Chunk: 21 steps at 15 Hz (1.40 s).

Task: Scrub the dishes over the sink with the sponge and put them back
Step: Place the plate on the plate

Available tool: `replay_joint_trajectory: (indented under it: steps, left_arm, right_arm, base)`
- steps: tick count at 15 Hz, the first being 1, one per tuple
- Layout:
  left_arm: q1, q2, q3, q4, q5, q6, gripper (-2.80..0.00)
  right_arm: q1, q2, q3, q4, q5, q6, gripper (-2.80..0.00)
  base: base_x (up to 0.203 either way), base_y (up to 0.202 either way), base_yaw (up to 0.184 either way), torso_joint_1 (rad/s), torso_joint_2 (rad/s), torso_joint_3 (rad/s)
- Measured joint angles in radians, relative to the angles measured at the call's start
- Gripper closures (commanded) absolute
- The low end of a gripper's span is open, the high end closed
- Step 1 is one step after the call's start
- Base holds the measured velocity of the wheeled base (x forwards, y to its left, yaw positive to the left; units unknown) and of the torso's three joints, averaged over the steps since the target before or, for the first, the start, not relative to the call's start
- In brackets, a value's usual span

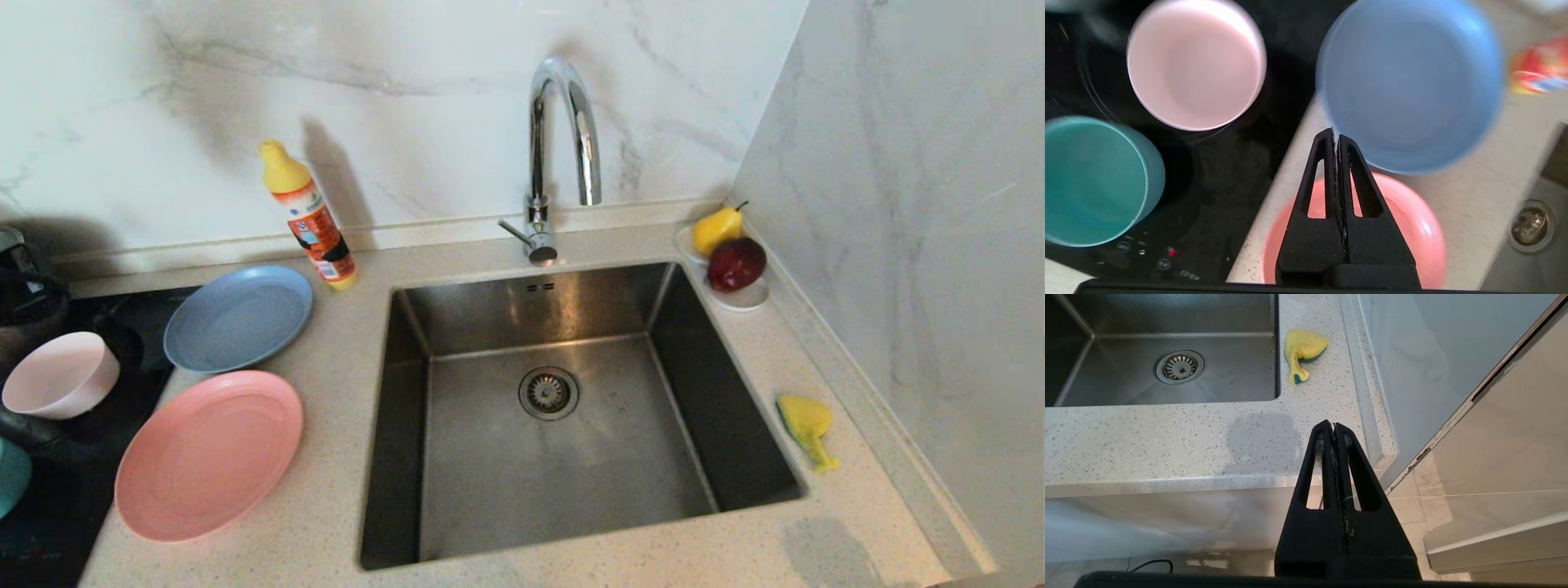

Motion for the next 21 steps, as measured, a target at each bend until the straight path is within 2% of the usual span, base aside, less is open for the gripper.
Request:
replay_joint_trajectory:
  steps: [2,3,9,12,21]
  left_arm:
    - [0.027,0.072,-0.017,0.004,-0.044,-0.029,0.0]
    - [0.034,0.107,-0.023,0.005,-0.062,-0.044,-2.8]
    - [0.04,0.24,-0.031,0.002,-0.136,-0.132,-2.8]
    - [0.021,0.272,-0.032,0.0,-0.165,-0.183,-2.8]
    - [-0.059,0.337,-0.081,-0.011,-0.152,-0.241,-2.8]
  right_arm:
    - [0.0,0.0,0.0,0.0,0.0,0.0,0.0]
    - [0.0,0.0,0.0,0.0,0.0,0.0,0.0]
    - [0.0,0.0,0.0,0.0,0.0,0.0,0.0]
    - [0.0,0.0,0.0,0.0,-0.001,0.0,0.0]
    - [0.0,0.0,0.0,0.0,-0.001,0.0,0.0]
  base:
    - [0.0,0.0,0.0,0.0,0.0,0.0]
    - [0.0,0.0,0.0,0.0,0.0,0.0]
    - [0.0,0.0,0.0,0.0,0.0,0.0]
    - [0.0,0.0,0.0,0.0,0.0,0.0]
    - [0.0,0.0,0.0,0.0,0.0,0.0]
